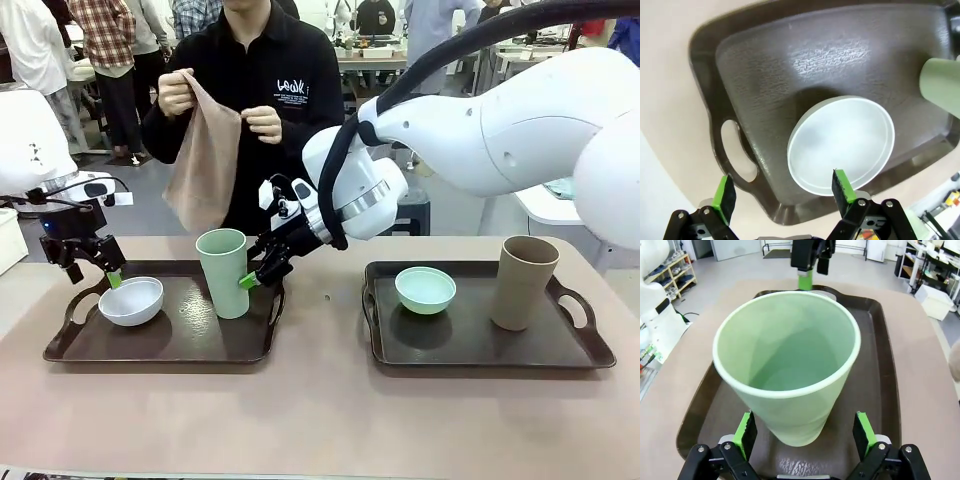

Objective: Set up a tray with a mat and arrange the tableware.
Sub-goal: Pick up the Picnic Bowl and Reusable plastic cup from the Handle tray in front of the human's position and hold them in the air.

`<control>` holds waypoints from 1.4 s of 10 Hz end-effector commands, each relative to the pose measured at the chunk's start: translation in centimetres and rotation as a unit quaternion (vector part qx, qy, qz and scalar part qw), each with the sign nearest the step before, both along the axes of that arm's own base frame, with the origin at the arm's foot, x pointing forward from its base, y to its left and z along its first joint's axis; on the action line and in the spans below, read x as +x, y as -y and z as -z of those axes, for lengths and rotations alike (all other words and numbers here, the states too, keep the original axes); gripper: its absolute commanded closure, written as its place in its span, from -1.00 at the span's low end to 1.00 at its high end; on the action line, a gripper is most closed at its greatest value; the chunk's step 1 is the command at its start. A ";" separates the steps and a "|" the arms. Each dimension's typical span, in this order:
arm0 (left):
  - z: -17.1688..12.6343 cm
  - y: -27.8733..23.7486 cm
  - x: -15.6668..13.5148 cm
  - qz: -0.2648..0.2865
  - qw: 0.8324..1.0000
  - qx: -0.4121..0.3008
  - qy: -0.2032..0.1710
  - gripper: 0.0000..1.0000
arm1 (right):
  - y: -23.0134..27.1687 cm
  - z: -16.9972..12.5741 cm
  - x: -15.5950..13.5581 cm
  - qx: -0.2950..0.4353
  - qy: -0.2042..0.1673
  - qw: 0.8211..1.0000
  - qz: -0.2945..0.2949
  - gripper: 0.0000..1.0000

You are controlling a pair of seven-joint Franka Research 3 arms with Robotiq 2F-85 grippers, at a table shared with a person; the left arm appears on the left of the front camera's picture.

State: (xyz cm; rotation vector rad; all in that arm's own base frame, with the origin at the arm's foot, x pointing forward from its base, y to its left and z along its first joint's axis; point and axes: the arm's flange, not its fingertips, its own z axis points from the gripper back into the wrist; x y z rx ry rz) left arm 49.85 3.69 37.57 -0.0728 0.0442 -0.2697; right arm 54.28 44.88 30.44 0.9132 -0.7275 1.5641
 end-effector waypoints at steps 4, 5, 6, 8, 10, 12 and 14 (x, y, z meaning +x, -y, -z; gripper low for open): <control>1.6 -1.4 -1.8 -0.002 1.000 -0.002 -0.004 -1.00 | -1.8 0.3 0.9 -0.004 -0.005 1.000 -0.002 -1.00; 2.0 -1.2 -1.8 -0.005 1.000 -0.007 -0.004 -1.00 | -2.2 0.4 0.9 0.001 -0.009 1.000 -0.005 -1.00; 2.3 -0.6 -1.4 -0.006 1.000 -0.016 -0.003 -1.00 | -2.4 0.5 1.1 0.004 -0.010 1.000 -0.007 -1.00; 2.1 0.6 -1.2 -0.002 1.000 -0.022 0.002 -1.00 | -3.1 0.8 0.9 0.007 -0.015 1.000 -0.015 -1.00; 2.0 1.1 -1.0 0.001 1.000 -0.021 0.000 -1.00 | -3.5 1.2 0.9 0.014 -0.023 0.999 -0.021 -1.00; 2.3 1.3 -0.4 0.001 1.000 -0.020 -0.006 -1.00 | -3.9 1.4 1.0 0.031 -0.029 0.999 -0.031 -1.00; 2.6 1.7 -0.2 -0.002 1.000 -0.021 -0.013 -1.00 | -4.5 1.3 1.0 0.053 -0.018 0.998 -0.035 -1.00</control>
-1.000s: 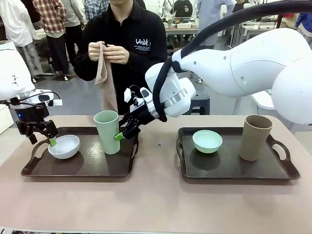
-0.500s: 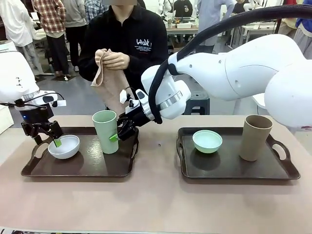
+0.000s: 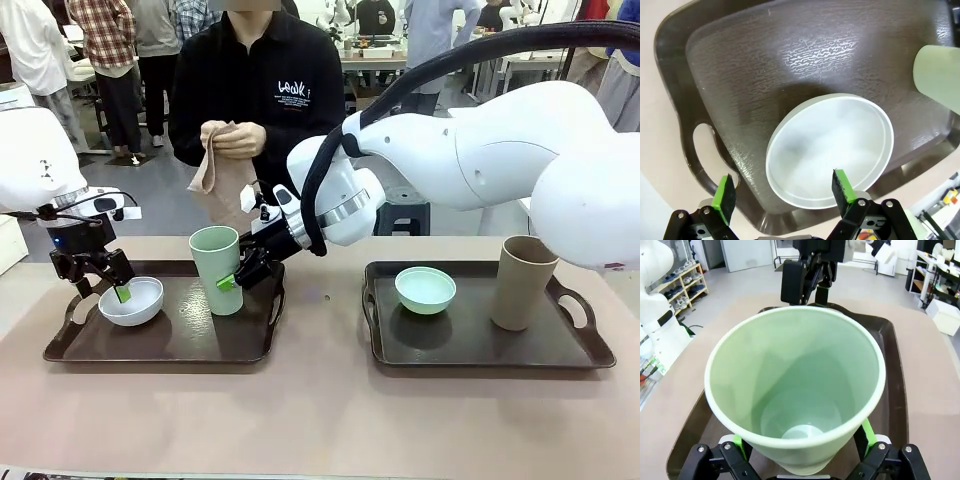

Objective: Set up a tray with a mat and arrange the tableware.
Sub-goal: Pick up the Picnic Bowl and Reusable plastic cup from the Handle tray in front of the human's position and hold them in the air.

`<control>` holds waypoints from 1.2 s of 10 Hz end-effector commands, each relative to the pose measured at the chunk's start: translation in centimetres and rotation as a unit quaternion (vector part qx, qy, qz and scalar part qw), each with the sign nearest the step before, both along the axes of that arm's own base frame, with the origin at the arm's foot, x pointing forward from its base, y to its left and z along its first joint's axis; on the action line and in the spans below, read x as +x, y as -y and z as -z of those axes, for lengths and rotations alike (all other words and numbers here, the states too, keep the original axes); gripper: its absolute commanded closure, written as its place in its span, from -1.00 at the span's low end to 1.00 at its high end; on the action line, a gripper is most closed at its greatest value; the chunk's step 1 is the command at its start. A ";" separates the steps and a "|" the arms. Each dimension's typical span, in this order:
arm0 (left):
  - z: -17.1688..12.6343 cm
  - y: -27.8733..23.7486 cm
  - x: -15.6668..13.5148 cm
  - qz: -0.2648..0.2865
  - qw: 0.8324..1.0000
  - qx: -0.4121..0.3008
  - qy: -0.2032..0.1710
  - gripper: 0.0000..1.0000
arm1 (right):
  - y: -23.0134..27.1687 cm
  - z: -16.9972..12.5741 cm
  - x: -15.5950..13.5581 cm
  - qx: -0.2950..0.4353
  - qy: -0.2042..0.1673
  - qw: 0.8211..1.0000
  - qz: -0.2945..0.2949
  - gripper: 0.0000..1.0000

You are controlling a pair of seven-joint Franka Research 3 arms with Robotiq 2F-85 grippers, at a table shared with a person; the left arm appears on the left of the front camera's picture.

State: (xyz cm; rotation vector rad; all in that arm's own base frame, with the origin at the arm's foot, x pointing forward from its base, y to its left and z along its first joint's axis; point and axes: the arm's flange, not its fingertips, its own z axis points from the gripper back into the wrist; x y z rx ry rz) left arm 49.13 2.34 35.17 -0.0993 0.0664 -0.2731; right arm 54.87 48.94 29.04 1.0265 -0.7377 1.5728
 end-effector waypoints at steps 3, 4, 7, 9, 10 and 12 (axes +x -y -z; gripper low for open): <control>0.3 1.0 0.9 -0.001 1.000 -0.012 -0.005 -1.00 | -1.4 0.1 0.6 0.026 0.007 0.999 -0.027 -1.00; 0.3 1.0 0.9 -0.003 1.000 -0.014 -0.005 0.06 | -1.3 0.2 0.5 0.028 0.008 0.999 -0.037 -0.17; 0.2 1.3 0.9 -0.003 1.000 -0.013 -0.010 1.00 | -1.0 0.4 0.7 0.032 0.004 0.999 -0.037 1.00; 0.2 1.3 0.9 -0.003 1.000 -0.011 -0.010 0.57 | -0.9 0.5 0.7 0.034 0.003 0.999 -0.038 0.47; 0.1 1.2 0.8 -0.005 1.000 -0.011 -0.010 0.75 | -0.9 0.5 0.6 0.033 0.005 0.999 -0.039 0.47; 0.1 1.3 0.8 -0.006 1.000 -0.009 -0.009 1.00 | -0.8 0.6 0.7 0.033 0.006 0.999 -0.038 0.47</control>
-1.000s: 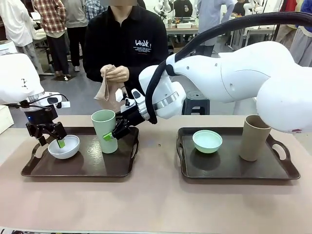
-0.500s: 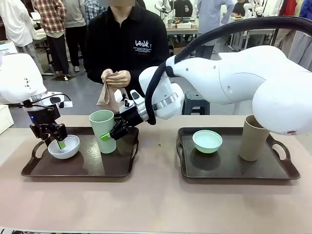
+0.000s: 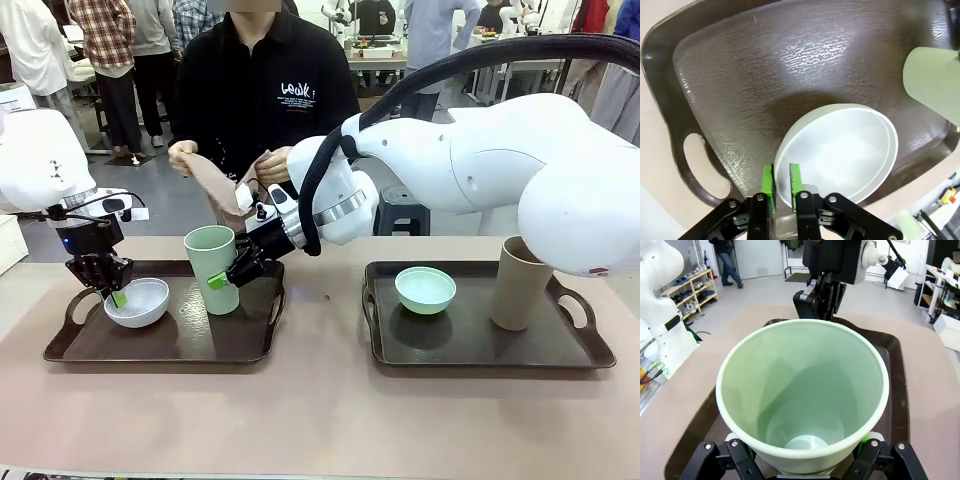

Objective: Set up a tray with a mat and arrange the tableware.
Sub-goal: Pick up the Picnic Bowl and Reusable plastic cup from the Handle tray in front of the human's position and hold them in the air.

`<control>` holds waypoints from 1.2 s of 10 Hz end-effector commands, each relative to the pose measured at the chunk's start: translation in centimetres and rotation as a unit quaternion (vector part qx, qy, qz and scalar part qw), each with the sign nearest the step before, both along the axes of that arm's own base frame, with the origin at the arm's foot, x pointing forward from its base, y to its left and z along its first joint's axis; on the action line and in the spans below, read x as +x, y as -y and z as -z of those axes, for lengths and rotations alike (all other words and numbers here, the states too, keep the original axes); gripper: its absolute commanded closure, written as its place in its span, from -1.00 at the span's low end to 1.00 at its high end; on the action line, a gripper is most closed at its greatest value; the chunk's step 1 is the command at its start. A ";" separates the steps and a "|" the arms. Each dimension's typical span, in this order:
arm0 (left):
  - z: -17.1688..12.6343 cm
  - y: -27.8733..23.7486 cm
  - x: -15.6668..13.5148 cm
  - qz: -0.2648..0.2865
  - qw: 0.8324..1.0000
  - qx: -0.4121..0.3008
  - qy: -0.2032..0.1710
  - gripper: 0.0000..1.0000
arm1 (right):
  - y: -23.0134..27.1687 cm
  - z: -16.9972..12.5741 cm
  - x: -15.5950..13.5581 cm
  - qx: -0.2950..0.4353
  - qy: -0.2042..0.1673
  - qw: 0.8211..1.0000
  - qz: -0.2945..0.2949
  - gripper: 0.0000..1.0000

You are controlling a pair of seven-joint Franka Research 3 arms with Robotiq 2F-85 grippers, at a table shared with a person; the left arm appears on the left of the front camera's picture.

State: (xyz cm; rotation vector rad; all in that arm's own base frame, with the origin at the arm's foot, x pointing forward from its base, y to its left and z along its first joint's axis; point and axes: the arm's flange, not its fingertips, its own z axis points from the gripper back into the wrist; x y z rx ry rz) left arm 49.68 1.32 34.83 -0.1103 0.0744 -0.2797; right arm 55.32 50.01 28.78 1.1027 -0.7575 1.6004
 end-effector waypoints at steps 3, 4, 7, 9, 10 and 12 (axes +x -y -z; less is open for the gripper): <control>0.1 1.0 0.2 -0.011 1.000 0.016 -0.009 1.00 | 0.7 0.1 0.3 0.004 0.017 1.000 -0.010 1.00; 0.0 1.4 0.2 -0.016 1.000 0.023 -0.008 1.00 | 0.8 -0.1 0.3 -0.001 0.019 1.000 -0.010 0.41; -3.7 1.3 -1.4 -0.030 0.999 0.019 0.006 1.00 | 2.4 -5.3 -2.3 0.011 0.034 0.999 -0.007 0.41; -9.1 1.0 -3.2 -0.029 0.998 0.023 0.054 1.00 | 3.6 -10.4 -4.4 0.006 0.071 0.997 -0.005 0.41; -12.3 0.7 -4.4 -0.029 0.996 0.020 0.078 1.00 | 4.2 -12.6 -5.4 0.013 0.083 0.996 -0.007 0.41; -17.7 0.1 -7.2 -0.036 0.991 0.019 0.127 1.00 | 4.8 -15.7 -7.4 0.015 0.102 0.995 -0.009 0.41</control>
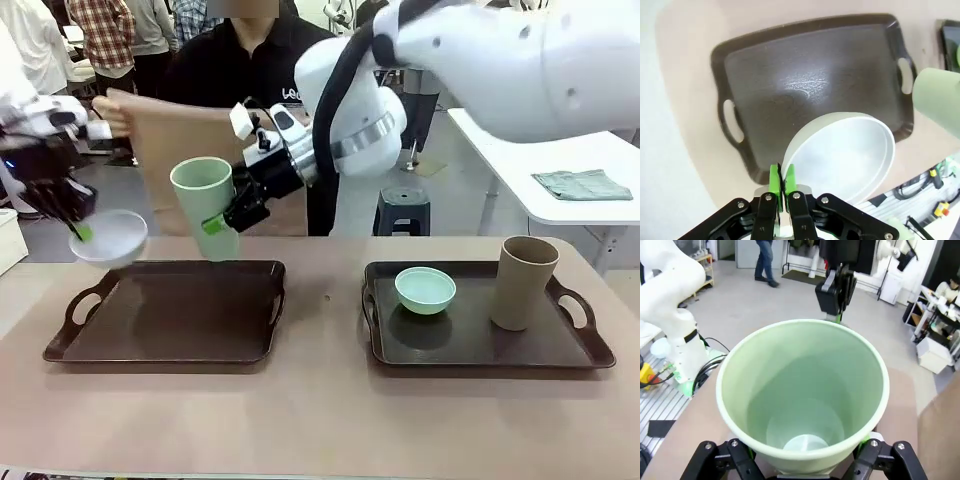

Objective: Set up a tray with a mat and arrange the tableware.
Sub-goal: Pick up the Picnic Bowl and Reusable plastic cup from the Handle tray in front of the human's position and hold them in the air, then place the Picnic Bowl and Reusable plastic cup back onto the Handle tray in front of the human's position.

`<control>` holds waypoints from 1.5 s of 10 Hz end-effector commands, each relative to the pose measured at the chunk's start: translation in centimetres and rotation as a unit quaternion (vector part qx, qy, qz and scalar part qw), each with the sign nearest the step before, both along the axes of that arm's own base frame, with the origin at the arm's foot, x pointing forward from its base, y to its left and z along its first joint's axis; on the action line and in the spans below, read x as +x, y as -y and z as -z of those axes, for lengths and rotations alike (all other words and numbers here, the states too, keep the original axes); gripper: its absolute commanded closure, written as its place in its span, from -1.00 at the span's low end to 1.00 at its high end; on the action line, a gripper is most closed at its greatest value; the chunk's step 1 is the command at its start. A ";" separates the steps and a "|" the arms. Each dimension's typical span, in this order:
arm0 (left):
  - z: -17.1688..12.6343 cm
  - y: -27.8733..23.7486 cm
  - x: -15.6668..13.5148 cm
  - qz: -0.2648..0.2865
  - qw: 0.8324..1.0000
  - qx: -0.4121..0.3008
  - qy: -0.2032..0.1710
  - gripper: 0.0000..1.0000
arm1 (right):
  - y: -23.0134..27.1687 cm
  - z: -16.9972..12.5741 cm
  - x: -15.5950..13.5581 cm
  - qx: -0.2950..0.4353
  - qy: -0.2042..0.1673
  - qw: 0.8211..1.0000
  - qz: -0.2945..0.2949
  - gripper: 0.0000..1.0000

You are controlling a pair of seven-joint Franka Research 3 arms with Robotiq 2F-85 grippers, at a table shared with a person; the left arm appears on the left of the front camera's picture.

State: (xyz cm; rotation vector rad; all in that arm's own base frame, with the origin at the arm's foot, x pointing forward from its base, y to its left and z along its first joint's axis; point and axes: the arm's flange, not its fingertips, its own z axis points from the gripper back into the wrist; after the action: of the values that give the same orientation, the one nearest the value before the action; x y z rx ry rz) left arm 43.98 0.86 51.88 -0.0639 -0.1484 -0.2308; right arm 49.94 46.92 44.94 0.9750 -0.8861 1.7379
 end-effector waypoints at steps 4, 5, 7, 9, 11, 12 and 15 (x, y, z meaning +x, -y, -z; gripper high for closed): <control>-2.6 -0.3 -1.5 -0.002 1.000 0.000 0.022 1.00 | 0.3 -1.3 -1.1 -0.001 0.008 1.000 -0.001 0.41; -2.6 -0.3 -1.5 -0.002 1.000 0.000 0.022 1.00 | 0.3 -1.3 -1.1 -0.001 0.008 1.000 -0.001 0.41; -2.6 -0.3 -1.5 -0.002 1.000 0.000 0.022 1.00 | 0.3 -1.3 -1.1 -0.001 0.008 1.000 -0.001 0.41; -2.6 -0.3 -1.5 -0.002 1.000 0.000 0.022 1.00 | 0.3 -1.3 -1.1 -0.001 0.008 1.000 -0.001 0.41; -2.6 -0.3 -1.5 -0.002 1.000 0.000 0.022 1.00 | 0.3 -1.3 -1.1 -0.001 0.008 1.000 -0.001 0.41; -2.6 -0.3 -1.5 -0.002 1.000 0.000 0.022 1.00 | 0.3 -1.3 -1.1 -0.001 0.008 1.000 -0.001 0.41; -2.6 -0.3 -1.5 -0.002 1.000 0.000 0.022 1.00 | 0.3 -1.3 -1.1 -0.001 0.008 1.000 -0.001 0.41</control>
State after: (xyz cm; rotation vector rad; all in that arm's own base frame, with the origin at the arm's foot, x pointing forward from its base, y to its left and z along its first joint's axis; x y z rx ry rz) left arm 42.41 1.14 54.23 -0.0662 -0.1809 -0.2262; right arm 48.85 46.50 46.19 0.9568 -0.8941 1.7490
